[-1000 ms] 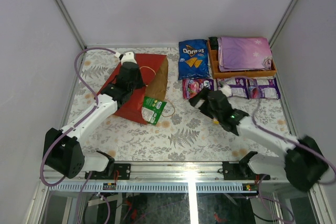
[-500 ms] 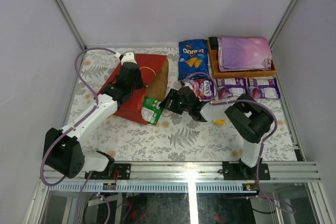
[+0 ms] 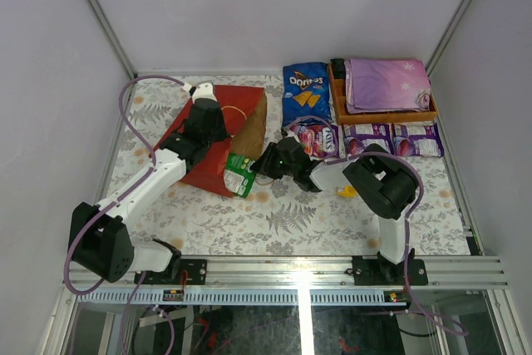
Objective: Take the snacks out of the paper bag
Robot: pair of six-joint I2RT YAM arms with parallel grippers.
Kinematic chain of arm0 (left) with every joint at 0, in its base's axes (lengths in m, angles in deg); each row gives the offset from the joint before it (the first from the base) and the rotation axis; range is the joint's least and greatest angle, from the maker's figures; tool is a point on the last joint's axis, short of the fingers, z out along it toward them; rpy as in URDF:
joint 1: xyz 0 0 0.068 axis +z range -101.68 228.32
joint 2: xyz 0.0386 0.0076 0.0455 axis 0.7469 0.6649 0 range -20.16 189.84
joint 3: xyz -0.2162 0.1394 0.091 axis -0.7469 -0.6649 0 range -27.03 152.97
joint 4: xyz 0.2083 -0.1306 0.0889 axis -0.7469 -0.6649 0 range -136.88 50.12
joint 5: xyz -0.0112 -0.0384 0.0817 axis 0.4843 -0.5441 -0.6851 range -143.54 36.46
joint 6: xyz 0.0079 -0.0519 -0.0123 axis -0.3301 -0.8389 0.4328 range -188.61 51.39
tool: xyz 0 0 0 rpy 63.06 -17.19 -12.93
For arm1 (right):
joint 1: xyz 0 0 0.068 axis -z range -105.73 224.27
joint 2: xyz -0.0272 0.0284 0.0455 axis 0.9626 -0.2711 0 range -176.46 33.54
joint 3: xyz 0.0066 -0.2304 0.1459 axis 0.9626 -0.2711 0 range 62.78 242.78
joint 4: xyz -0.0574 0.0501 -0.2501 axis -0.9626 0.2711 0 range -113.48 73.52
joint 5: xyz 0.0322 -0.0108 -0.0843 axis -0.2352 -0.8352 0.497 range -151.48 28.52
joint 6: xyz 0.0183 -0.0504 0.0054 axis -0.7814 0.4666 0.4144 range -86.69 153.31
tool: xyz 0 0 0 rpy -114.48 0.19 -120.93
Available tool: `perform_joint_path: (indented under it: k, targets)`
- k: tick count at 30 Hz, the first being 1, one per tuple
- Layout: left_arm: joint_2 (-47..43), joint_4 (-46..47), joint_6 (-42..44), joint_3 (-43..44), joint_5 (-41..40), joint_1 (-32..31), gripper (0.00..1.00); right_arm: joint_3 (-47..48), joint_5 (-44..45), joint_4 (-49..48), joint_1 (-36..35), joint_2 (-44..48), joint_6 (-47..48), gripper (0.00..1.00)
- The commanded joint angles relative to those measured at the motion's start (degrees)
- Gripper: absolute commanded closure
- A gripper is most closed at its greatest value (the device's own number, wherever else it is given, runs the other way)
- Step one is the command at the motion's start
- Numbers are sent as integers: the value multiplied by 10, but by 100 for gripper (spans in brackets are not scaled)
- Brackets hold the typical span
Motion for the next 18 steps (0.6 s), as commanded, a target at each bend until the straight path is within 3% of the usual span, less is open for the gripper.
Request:
perform_joint_path:
  k: [1,7,18]
  targets:
    - [4,0,12,8,-9,6,100,25,-8,-35,-7,1,-8,70]
    - [2,0,13,8,-13,5,100,23,-16,-5,-8,41,-4,99]
    - [5,-3,11,9,-21,5,100,53,-14,143,10,252,50,100]
